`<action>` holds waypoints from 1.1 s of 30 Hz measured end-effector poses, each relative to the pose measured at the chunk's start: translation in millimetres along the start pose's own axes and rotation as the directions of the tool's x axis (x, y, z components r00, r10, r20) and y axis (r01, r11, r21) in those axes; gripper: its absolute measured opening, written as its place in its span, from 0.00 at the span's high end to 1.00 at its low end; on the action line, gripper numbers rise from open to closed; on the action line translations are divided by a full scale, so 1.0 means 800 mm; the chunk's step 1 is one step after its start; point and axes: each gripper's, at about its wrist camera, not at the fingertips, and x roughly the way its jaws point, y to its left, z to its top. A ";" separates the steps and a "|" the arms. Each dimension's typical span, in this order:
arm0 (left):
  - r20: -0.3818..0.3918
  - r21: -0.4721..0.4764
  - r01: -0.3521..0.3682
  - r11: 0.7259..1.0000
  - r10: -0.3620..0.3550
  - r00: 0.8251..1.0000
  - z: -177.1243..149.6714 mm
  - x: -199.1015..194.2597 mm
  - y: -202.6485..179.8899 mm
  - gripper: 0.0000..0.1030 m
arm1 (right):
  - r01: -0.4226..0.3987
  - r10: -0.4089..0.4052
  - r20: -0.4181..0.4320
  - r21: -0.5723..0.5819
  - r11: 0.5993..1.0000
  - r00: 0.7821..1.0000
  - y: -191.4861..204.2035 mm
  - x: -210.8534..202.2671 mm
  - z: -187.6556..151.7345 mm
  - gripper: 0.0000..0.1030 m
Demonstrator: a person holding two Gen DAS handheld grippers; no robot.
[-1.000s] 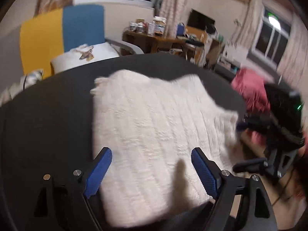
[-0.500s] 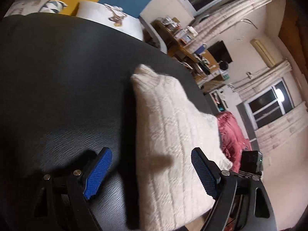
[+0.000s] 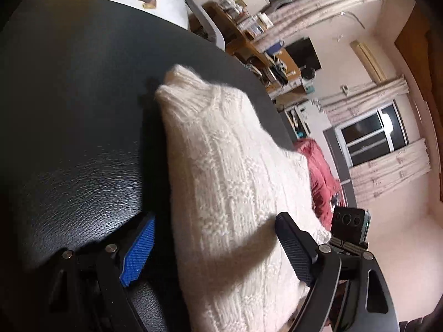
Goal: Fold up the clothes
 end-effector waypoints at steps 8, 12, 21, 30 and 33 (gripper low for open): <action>-0.002 0.106 0.002 0.994 -0.002 1.000 -0.009 0.015 -0.026 0.47 | 0.147 -0.149 -0.015 -0.103 0.984 0.989 0.017 -0.001 -0.001 0.17; 0.046 0.169 -0.037 0.985 0.029 0.999 -0.018 0.009 -0.044 0.51 | 0.075 -0.075 0.005 -0.063 0.995 0.997 0.004 -0.008 -0.005 0.25; 0.116 0.135 -0.058 0.989 0.042 0.992 -0.027 0.008 -0.050 0.41 | 0.035 -0.035 -0.004 -0.084 0.996 0.999 0.007 -0.008 -0.012 0.06; 0.319 0.233 -0.144 0.962 0.064 0.946 -0.085 -0.055 -0.091 0.58 | 0.156 -0.154 0.028 -0.187 0.970 0.988 0.044 -0.010 -0.032 0.47; 0.395 0.240 -0.179 0.954 0.072 0.916 -0.108 -0.100 -0.095 0.58 | 0.104 -0.112 -0.016 -0.250 0.963 0.994 0.071 0.016 -0.039 0.47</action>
